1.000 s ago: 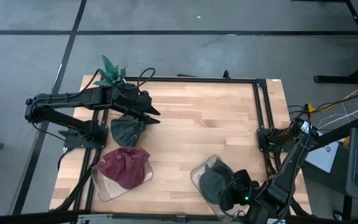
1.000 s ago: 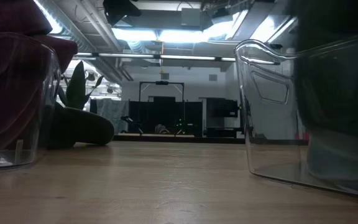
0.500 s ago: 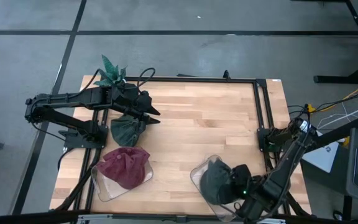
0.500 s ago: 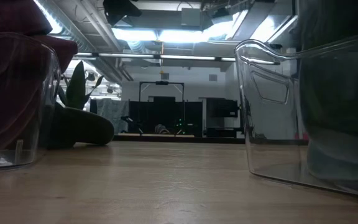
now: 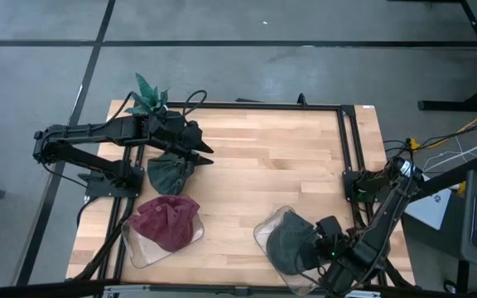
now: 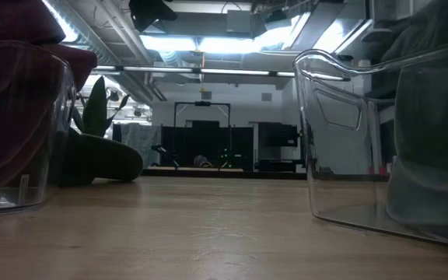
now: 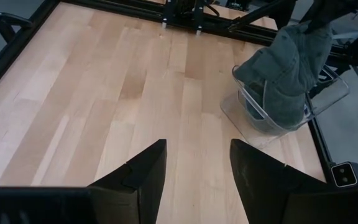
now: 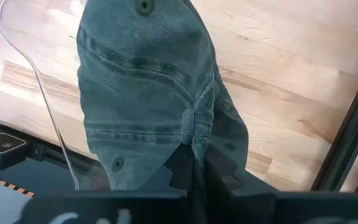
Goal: Pick & Place hat
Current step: Put the right black cap into the right transparent bin, then put the black cap into the right transparent bin
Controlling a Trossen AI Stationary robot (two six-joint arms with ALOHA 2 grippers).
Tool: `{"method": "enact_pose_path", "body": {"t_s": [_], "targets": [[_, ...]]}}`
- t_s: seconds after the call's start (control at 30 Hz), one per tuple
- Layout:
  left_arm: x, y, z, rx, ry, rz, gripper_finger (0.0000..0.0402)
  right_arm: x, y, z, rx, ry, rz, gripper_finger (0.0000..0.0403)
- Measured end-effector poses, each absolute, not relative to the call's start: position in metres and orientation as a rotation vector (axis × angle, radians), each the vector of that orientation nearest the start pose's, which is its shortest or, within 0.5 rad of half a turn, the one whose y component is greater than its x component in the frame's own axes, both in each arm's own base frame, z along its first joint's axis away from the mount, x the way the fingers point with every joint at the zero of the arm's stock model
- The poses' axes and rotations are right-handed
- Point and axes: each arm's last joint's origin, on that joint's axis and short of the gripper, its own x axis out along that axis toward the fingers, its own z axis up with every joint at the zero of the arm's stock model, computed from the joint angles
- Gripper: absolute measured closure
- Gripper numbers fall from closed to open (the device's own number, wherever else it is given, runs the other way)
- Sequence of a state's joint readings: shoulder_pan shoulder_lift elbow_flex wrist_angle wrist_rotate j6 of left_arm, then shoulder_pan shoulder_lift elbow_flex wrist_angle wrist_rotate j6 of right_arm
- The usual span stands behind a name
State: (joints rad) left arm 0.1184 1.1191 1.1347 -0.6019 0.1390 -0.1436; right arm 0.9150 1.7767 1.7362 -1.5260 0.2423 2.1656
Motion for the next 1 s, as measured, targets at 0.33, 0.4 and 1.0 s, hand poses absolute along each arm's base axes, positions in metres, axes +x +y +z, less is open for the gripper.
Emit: {"method": "enact_pose_path", "body": {"t_s": [0.33, 0.4, 1.0], "targets": [[0.228, 0.023, 0.351, -0.215, 0.583, 0.022, 0.0231, 0.209, 0.242, 0.302, 0.904, 1.17, -0.992, 0.0288], [0.228, 0.023, 0.352, -0.215, 0.582, 0.022, 0.0231, 0.21, 0.24, 0.302, 0.905, 1.178, -1.007, 0.0254], [0.228, 0.023, 0.352, -0.215, 0.582, 0.021, 0.0229, 0.204, 0.209, 0.341, 0.906, 0.885, -0.873, 0.0107]]}}
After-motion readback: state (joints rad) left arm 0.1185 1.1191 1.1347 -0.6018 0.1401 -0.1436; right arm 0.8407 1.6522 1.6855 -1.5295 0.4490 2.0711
